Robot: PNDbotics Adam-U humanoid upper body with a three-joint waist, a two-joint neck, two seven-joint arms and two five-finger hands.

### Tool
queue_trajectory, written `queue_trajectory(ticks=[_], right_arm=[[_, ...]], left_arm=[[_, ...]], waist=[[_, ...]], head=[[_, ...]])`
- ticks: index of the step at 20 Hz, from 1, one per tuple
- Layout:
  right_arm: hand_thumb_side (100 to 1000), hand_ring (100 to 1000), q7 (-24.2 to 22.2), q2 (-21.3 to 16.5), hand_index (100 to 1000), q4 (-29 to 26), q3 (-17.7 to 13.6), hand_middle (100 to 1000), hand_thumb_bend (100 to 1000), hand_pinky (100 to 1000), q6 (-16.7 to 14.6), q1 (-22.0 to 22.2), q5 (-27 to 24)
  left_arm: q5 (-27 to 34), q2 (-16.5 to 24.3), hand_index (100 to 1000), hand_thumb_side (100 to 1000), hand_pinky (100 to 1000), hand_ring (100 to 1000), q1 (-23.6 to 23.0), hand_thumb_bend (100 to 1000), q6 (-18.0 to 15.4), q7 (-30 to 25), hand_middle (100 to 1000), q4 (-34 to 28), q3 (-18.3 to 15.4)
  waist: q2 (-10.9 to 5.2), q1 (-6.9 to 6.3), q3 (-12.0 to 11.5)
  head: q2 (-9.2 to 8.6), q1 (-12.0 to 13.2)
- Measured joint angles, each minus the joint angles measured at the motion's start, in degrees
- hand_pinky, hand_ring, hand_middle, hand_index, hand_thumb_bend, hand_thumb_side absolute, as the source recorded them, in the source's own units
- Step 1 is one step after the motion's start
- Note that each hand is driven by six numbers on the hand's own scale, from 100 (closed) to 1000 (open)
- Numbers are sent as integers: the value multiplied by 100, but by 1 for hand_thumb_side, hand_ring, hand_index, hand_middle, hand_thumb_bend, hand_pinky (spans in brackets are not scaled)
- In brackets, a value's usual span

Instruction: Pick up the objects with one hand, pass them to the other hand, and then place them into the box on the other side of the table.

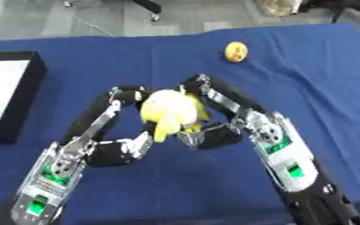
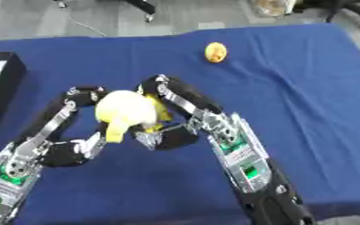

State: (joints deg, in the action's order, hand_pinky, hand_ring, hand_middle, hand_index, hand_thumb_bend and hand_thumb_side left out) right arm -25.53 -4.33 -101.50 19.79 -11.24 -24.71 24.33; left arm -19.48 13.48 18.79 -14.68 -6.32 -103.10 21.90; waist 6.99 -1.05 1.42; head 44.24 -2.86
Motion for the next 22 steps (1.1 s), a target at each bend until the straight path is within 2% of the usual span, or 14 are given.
queue_trajectory(ticks=[2,5,7,11,12,13,14,16,21,22], right_arm=[[100,183,-19,0,263,0,1,100,100,588,19,0,0],[164,183,-40,1,301,-1,1,130,100,591,40,-1,-1],[201,180,-43,2,323,-2,2,151,100,592,45,-1,-1],[342,190,-30,2,383,-19,2,206,100,594,73,1,-1],[391,197,-27,2,418,-24,2,236,139,597,76,3,-1],[391,197,-28,2,418,-30,3,236,139,597,74,6,1],[467,207,-33,2,475,-53,3,280,228,603,68,10,6],[532,214,-65,-11,547,-117,-1,330,317,611,10,38,54],[603,242,-208,-77,679,-355,-39,427,385,632,-268,77,388],[624,246,-236,-82,738,-388,-40,472,399,632,-321,94,451]], left_arm=[[81,-3,547,621,406,318,0,100,22,180,347,11,30],[218,-49,463,595,368,243,2,100,49,447,258,41,72],[290,-55,439,585,361,223,11,100,55,604,233,60,98],[386,-99,424,577,354,205,38,100,33,801,209,74,125],[387,-99,419,574,351,198,41,100,21,828,201,74,129],[388,-100,419,574,351,198,47,100,4,847,201,74,129],[388,-100,414,571,347,194,52,100,-9,859,195,74,129],[388,-101,411,569,347,191,78,100,-40,871,190,73,129],[367,-103,408,567,346,188,116,100,-133,810,186,49,121],[355,-103,407,567,346,187,126,100,-149,792,185,37,114]], waist=[[0,0,3],[0,0,11],[0,0,14],[0,-1,19],[0,-1,20],[0,-1,20],[0,-1,21],[0,0,23],[0,5,28],[0,6,28]], head=[[0,-2],[0,-4],[0,-4],[0,-1],[0,1],[0,4],[0,6],[0,14],[0,34],[0,36]])
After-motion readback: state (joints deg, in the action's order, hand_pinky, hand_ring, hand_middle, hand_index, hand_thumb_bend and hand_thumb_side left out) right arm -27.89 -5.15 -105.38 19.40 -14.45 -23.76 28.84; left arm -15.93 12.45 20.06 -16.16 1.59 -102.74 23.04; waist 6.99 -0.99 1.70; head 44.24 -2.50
